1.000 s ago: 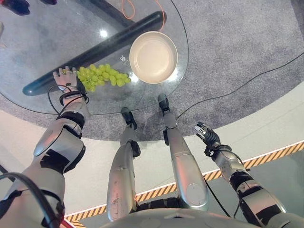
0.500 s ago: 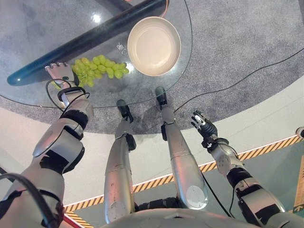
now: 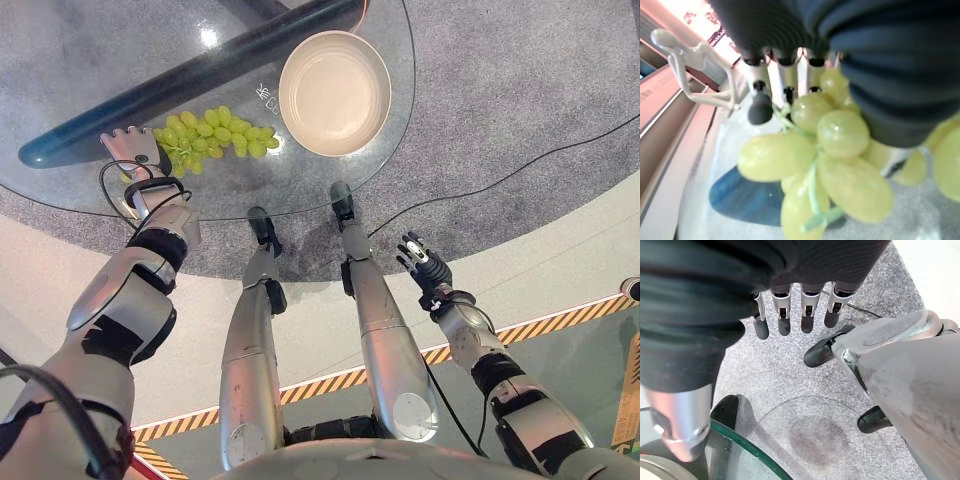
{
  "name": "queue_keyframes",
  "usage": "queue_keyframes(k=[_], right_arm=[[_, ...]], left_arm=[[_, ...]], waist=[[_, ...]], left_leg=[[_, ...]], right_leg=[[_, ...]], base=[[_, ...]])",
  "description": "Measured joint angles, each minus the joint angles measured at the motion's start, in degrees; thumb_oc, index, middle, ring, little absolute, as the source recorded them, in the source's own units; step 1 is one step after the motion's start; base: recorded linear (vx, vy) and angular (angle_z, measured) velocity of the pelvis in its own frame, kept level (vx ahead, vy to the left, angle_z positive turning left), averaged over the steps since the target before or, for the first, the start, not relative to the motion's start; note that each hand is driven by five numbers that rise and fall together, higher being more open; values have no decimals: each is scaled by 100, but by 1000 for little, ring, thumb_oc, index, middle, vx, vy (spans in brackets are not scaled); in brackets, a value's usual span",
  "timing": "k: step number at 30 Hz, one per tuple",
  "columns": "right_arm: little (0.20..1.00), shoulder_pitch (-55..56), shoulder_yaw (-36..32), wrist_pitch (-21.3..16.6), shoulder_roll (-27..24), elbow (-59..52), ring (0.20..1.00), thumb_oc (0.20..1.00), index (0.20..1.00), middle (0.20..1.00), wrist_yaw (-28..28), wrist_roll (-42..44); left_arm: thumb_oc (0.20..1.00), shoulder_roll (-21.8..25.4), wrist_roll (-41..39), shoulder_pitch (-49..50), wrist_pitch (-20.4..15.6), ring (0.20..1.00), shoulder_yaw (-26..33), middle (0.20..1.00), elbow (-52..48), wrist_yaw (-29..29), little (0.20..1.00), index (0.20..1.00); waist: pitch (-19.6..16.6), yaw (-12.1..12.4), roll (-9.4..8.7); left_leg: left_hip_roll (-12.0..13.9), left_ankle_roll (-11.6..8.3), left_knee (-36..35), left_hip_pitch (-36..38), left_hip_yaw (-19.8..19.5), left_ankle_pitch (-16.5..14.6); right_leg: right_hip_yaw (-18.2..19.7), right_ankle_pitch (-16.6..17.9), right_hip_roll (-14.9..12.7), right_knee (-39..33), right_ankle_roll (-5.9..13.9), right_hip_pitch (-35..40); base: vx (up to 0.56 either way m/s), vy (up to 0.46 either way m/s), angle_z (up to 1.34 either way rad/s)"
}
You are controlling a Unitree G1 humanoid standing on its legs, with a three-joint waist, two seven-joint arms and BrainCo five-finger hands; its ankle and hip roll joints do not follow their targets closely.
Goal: Pick up fruits into the plate
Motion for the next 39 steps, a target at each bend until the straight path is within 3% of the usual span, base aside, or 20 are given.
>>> queue_keyframes(k=[4, 12, 19, 26, 31, 35, 39], right_arm=[[1000, 5, 4, 0, 47, 61, 1000, 1000, 1000, 1000, 4, -1], [1000, 14, 4, 6, 64, 94, 1000, 1000, 1000, 1000, -16, -12], [1000, 200, -18, 7, 75, 191, 1000, 1000, 1000, 1000, 1, -139], [1000, 411, -64, 20, 106, 173, 1000, 1000, 1000, 1000, -9, -367], [1000, 500, -272, 24, 160, 4, 1000, 1000, 1000, 1000, -42, -490], [1000, 851, -493, 17, 166, -715, 1000, 1000, 1000, 1000, -74, -598], [1000, 1188, -499, -25, 153, -1081, 1000, 1000, 1000, 1000, -97, -816]], left_arm=[[200, 1, -223, 1, -252, 200, 1, 200, 98, 57, 200, 200], [200, -34, -952, 64, -1085, 200, 6, 200, 28, 395, 200, 200], [200, 109, -1349, 172, -1650, 200, 47, 200, -268, 520, 200, 200], [200, 360, -1556, 643, -2182, 200, 423, 200, -598, 626, 200, 200], [200, 678, -1556, 961, -2359, 200, 686, 200, -1115, 626, 200, 200], [200, 1068, -1453, 1803, -2597, 200, 1268, 200, -2182, 589, 200, 200], [200, 1127, -1139, 2296, -2707, 200, 1368, 200, -2547, 427, 200, 200]], waist=[[-4, -16, -65], [-6, 43, -107], [-11, 107, -110], [-14, 193, -104], [-22, 279, -99], [-44, 364, -64], [-632, 448, 72]], left_leg=[[-1, 15, 12, 136, 0, -13], [-15, 27, -97, 737, 10, -33], [-55, 46, -484, 1764, 26, 7], [-67, -10, -941, 2798, 3, 43], [-80, -40, -1150, 3032, -2, 122], [-59, -1, -1473, 3719, -42, 191], [-23, -60, -1724, 3786, -86, 221]], right_leg=[[1, 0, -2, -12, 0, 146], [-3, -2, -19, -163, 1, 765], [-21, 6, -47, -383, -12, 1714], [-123, -12, -63, -708, -22, 2694], [-133, -40, -62, -718, -35, 2835], [-215, -36, -50, -1022, -37, 3549], [-297, -31, -38, -1237, -43, 3627]], base=[[0, 0, 0], [0, 12, 0], [17, 13, 0], [53, 9, 2], [34, 0, 1], [81, -32, 6], [58, -27, 7]])
